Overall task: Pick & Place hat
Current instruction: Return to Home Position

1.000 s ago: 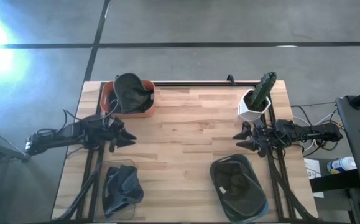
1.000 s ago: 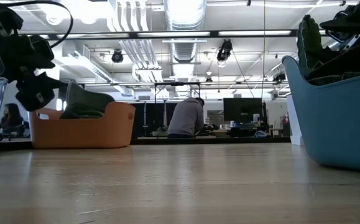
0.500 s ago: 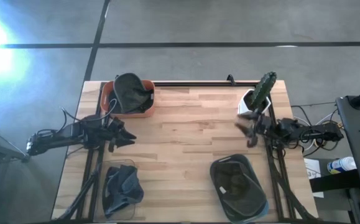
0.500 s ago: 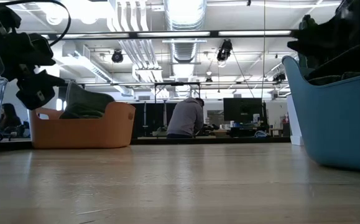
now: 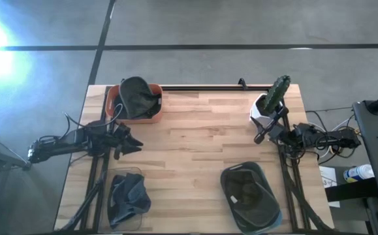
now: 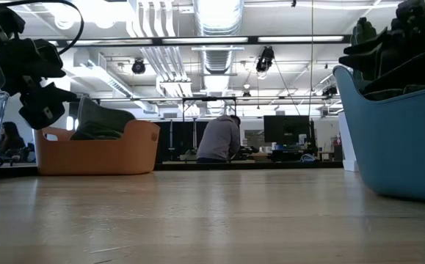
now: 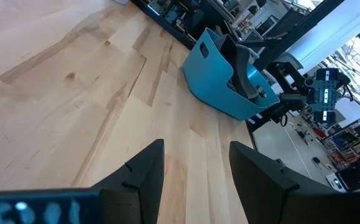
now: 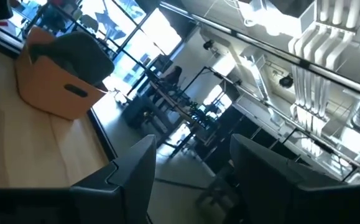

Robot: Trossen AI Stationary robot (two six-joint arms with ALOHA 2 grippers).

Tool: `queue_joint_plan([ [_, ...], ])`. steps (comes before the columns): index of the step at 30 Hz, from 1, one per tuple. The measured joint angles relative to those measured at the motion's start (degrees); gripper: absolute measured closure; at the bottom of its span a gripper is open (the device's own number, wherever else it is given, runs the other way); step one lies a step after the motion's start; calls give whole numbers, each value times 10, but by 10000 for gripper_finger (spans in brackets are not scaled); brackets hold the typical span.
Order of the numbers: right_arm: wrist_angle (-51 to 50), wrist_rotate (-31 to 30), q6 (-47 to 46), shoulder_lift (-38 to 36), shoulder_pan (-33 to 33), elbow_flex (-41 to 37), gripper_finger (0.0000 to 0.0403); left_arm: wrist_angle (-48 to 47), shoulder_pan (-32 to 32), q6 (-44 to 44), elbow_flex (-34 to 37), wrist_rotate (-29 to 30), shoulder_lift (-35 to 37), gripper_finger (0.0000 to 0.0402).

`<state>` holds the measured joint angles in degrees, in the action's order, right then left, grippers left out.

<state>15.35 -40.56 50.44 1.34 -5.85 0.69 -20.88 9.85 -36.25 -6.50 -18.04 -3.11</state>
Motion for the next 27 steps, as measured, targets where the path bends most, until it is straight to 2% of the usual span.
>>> queue_joint_plan([
  [9,-1,0,-114,0,0,0,199,-1,0,-17,-1,-10,0,227],
  [11,-1,0,-143,0,0,0,199,10,-2,45,0,-6,0,227],
  [18,-1,0,-218,0,0,0,199,178,-27,225,30,57,-3,227],
  [22,-1,0,-236,0,0,0,199,265,-41,249,60,85,-4,227],
  [27,-1,0,-231,0,0,0,199,279,-43,280,61,91,-9,227],
])
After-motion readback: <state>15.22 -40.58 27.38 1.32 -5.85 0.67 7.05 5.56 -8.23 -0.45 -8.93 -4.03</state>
